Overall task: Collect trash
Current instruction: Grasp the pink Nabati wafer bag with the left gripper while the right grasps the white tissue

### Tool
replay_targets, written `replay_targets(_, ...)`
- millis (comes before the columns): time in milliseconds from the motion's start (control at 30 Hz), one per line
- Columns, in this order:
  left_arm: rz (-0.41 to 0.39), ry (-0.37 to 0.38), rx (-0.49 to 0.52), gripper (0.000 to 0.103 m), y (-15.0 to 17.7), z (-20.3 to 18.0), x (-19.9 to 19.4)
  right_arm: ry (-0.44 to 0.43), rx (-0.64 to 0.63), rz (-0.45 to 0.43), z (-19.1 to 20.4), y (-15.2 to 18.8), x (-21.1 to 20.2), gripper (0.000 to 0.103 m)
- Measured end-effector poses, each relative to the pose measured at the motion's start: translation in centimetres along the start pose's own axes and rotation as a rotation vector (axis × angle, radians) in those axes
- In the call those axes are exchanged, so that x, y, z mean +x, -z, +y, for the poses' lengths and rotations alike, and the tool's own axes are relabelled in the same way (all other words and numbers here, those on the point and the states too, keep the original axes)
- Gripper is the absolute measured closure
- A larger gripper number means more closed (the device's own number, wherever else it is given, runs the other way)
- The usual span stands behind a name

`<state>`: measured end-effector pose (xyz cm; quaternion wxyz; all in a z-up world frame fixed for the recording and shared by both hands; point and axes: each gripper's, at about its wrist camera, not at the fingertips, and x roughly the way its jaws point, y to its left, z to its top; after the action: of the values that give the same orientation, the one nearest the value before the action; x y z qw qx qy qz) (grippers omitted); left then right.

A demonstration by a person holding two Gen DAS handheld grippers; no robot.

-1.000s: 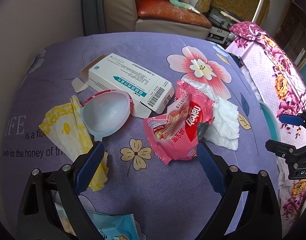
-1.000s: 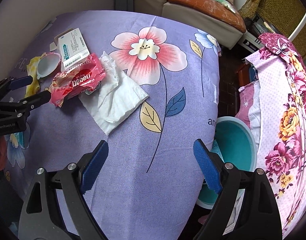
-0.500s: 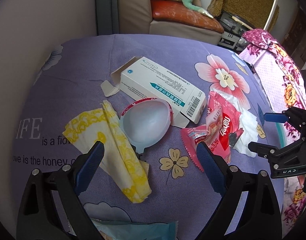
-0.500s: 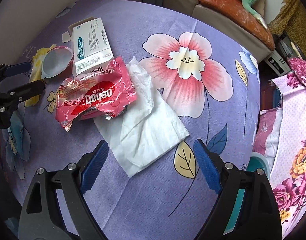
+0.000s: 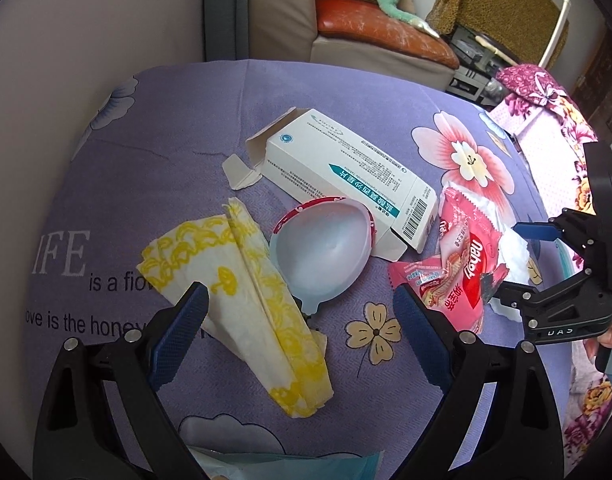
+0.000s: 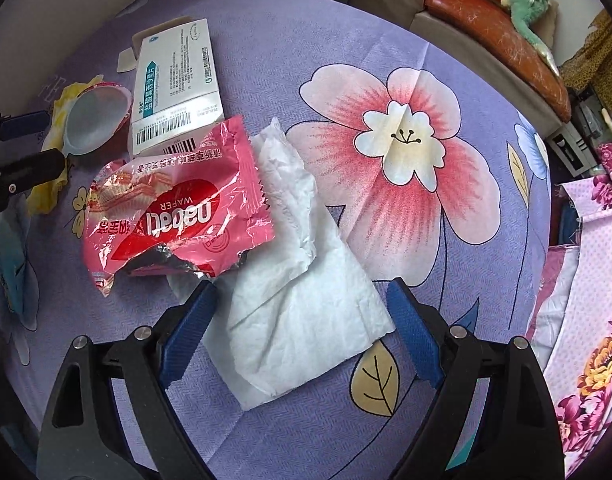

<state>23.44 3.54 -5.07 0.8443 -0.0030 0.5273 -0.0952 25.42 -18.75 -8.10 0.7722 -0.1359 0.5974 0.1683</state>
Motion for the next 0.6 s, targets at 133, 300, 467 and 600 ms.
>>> replay_targets(133, -0.001, 0.002, 0.005, 0.009, 0.1, -0.4, 0.0, -0.047, 0.027, -0.009, 0.2, 0.5, -0.4, 0.044)
replay_targets(300, -0.008, 0.009, 0.02, 0.009, 0.2, -1.2, -0.4, -0.066, 0.014, -0.011, 1.6, 1.2, -1.3, 0.091)
replay_targets(467, -0.012, 0.027, 0.073, 0.009, 0.5, -3.0, -0.9, -0.068, 0.069, -0.008, 1.4, 2.7, -2.4, 0.097)
replay_targets(600, -0.007, 0.046, 0.18, 0.009, 0.6, -5.8, -0.6, -0.037, 0.123, -0.024, 0.0, 4.6, -3.5, 0.097)
